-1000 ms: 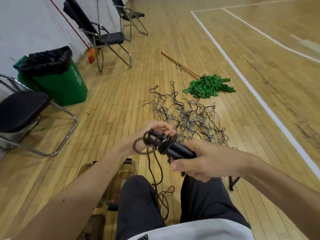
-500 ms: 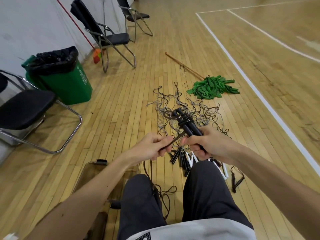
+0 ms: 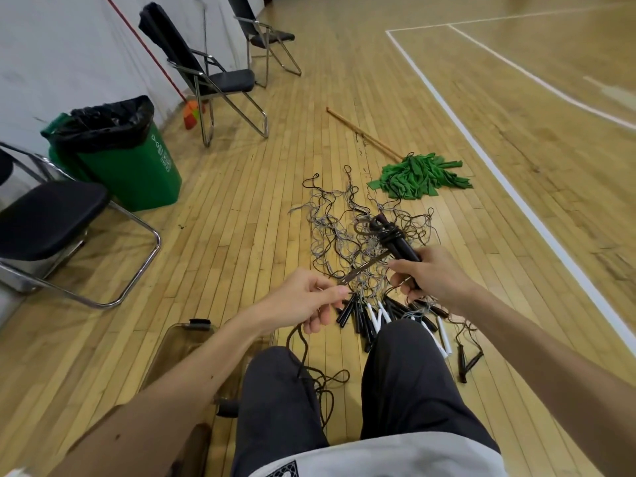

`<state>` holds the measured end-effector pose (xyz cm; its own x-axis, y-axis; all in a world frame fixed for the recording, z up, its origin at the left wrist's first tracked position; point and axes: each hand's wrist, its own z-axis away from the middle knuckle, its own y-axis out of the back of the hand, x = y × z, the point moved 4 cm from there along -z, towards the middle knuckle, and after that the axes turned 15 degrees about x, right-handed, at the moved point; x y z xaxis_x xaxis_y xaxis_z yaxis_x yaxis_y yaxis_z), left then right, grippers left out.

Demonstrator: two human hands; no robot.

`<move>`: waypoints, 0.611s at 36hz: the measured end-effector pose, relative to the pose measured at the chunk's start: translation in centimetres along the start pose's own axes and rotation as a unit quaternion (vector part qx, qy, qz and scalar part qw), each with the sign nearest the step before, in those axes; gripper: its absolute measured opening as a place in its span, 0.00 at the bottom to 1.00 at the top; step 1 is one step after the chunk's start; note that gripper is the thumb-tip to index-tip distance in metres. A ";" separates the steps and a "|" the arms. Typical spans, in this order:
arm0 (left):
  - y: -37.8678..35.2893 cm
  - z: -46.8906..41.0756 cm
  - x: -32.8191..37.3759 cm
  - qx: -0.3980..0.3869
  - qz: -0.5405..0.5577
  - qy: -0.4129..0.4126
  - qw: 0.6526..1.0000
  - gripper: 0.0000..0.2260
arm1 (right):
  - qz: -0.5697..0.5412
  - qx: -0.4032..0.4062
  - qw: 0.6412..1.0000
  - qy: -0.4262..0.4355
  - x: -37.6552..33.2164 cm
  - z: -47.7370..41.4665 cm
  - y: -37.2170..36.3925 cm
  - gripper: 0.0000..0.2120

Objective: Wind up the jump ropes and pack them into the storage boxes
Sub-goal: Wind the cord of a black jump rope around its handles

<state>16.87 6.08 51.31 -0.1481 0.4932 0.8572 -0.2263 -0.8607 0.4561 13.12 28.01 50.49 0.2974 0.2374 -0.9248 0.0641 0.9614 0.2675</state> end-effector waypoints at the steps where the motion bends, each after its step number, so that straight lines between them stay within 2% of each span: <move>1: 0.1 0.0 0.1 0.008 -0.019 -0.004 1.000 0.13 | 0.011 0.004 1.000 -0.002 0.4 -0.4 0.2 0.05; 4: 0.0 -0.1 0.6 0.024 -0.117 -0.040 0.992 0.12 | 0.055 0.007 0.998 -0.007 1.5 -0.9 0.3 0.05; 7: -0.1 0.3 1.4 0.038 -0.246 -0.099 0.963 0.13 | 0.096 0.003 0.995 0.002 2.1 -1.2 0.2 0.06; 13: -0.2 1.6 4.4 0.114 -0.453 -0.246 0.849 0.15 | 0.154 -0.033 0.988 0.008 2.6 -0.6 -0.3 0.09; 16: 0.1 2.4 5.5 0.138 -0.472 -0.311 0.813 0.15 | 0.179 -0.061 0.982 0.000 2.5 -0.2 -0.5 0.11; 19: 0.7 2.9 6.1 0.146 -0.439 -0.382 0.800 0.13 | 0.216 -0.088 0.972 -0.003 2.4 0.0 -0.7 0.13; 22: 1.4 3.2 7.0 0.121 -0.425 -0.442 0.781 0.10 | 0.241 -0.126 0.962 -0.020 2.2 0.3 -1.1 0.12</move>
<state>18.61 7.87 58.69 0.7031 0.7111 0.0018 0.3233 -0.3218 0.8899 14.04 27.47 48.26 0.2711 0.6630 -0.6978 -0.3209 0.7457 0.5839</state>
